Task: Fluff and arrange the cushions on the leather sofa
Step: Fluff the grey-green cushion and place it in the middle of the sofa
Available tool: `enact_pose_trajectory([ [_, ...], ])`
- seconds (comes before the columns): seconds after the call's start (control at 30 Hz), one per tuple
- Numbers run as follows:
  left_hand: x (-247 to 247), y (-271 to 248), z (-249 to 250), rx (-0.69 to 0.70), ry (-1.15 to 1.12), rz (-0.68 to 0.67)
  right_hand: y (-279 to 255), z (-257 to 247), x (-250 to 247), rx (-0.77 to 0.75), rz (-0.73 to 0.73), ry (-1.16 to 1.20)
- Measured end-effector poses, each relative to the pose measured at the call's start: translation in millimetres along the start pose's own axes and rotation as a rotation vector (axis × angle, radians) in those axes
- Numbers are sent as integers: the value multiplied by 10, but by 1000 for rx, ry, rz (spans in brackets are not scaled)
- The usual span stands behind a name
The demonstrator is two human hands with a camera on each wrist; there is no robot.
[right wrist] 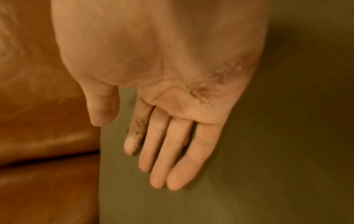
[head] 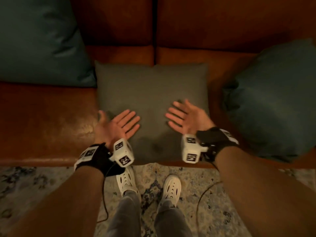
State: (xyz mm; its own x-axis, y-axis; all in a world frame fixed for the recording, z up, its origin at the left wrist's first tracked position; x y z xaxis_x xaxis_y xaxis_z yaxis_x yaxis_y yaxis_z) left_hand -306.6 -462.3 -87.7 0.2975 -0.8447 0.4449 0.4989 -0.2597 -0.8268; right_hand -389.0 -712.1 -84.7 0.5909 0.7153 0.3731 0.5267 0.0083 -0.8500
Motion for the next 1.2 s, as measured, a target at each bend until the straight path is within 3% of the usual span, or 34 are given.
enact_pose_trajectory([
  [0.07,-432,-21,247,129,-147,151,-136,-155,-512,-63,181,81],
  [0.13,-727,-80,514,319,-12,265,-291,-383,-921,-192,457,-24],
  [0.2,-587,-114,758,602,595,525,-385,-643,-860,-438,733,-640],
  [0.23,-264,-118,817,827,963,555,-378,-738,-560,-625,767,-1022],
  [0.27,221,-96,725,1046,1318,344,-304,-736,-124,-832,672,-1369],
  [0.3,692,-31,477,1162,1623,45,-199,-661,301,-945,526,-1640],
  [0.33,959,84,244,1152,1855,-163,-36,-576,560,-936,410,-1835],
  [0.37,1113,237,111,1066,2030,-250,100,-538,740,-882,363,-1980],
  [0.43,1134,542,136,902,2213,-170,337,-576,715,-772,404,-2131],
  [0.5,957,764,419,800,2204,31,408,-734,479,-695,525,-2099],
  [0.6,559,891,881,502,1881,312,419,-944,27,-454,629,-1934],
  [0.67,456,971,1042,402,1636,335,424,-1110,-182,-332,634,-1667],
  [0.8,510,1253,1381,378,1203,395,646,-1339,-421,-172,654,-969],
  [0.87,460,1490,1594,260,1031,452,841,-1422,-519,-173,664,-714],
  [1.0,21,2138,1831,166,882,473,1157,-1583,-722,-175,635,-616],
  [1.07,46,2079,1820,123,809,455,1293,-1583,-887,-94,607,-560],
  [1.13,242,1840,1761,105,763,452,1515,-1590,-1271,-128,550,-540],
  [1.2,442,1585,1744,153,754,487,1357,-1620,-1219,-165,535,-519],
])
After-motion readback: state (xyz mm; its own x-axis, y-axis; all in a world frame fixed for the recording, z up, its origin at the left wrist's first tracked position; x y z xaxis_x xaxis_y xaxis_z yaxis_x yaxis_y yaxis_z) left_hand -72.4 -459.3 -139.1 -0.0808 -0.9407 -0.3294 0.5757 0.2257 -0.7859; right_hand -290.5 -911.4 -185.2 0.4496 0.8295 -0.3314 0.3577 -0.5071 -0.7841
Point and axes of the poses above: each hand's wrist, its own y-axis towards the middle knuckle, its own x-axis out of the palm, z = x × y, the point moved 5 cm from there along y, towards the middle knuckle, and after that the axes turned 7 degrees about -y, right-handed, at the moved point
